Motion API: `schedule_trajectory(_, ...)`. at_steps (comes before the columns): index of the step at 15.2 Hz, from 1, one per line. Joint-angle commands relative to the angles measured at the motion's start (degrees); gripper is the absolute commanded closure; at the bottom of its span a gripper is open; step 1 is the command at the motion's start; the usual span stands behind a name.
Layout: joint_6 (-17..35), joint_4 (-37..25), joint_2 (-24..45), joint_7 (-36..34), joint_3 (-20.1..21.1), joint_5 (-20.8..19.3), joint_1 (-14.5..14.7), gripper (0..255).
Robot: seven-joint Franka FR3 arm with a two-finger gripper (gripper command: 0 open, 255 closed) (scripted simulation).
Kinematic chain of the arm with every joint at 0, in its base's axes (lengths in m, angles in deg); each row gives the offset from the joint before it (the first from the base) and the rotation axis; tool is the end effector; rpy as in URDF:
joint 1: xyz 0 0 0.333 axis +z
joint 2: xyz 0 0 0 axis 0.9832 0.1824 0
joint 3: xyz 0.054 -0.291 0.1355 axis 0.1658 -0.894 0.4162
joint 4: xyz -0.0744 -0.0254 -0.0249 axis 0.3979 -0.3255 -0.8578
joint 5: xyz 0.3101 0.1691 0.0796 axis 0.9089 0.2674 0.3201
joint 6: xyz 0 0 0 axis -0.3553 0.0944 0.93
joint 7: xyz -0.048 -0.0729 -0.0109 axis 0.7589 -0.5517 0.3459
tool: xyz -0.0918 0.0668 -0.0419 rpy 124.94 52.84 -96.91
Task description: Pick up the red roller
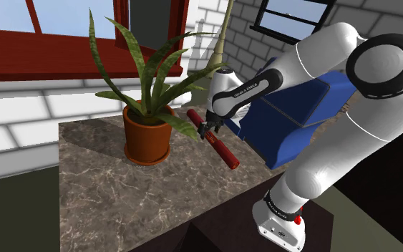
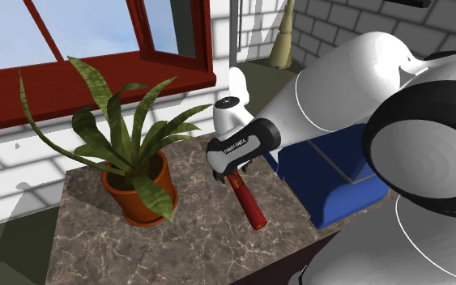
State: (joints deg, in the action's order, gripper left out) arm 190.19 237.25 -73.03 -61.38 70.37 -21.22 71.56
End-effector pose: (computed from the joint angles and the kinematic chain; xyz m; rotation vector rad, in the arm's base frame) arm 0.4010 -0.0585 0.3158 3.0435 -0.3592 -0.0303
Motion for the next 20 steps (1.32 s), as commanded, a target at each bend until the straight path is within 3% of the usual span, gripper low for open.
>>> schedule_trajectory(1, 0.62, 0.09, 0.47, -0.05, -0.03, -0.09, -0.05, 0)
schedule_trajectory(2, 0.53, 0.03, 0.45, -0.03, -0.03, -0.08, -0.05, 255)
schedule_trajectory(11, 0.62, 0.09, 0.48, -0.05, -0.03, -0.09, -0.04, 255)
schedule_trajectory(20, -7.49, -2.18, -5.39, 1.03, -0.03, 0.91, 0.25, 255)
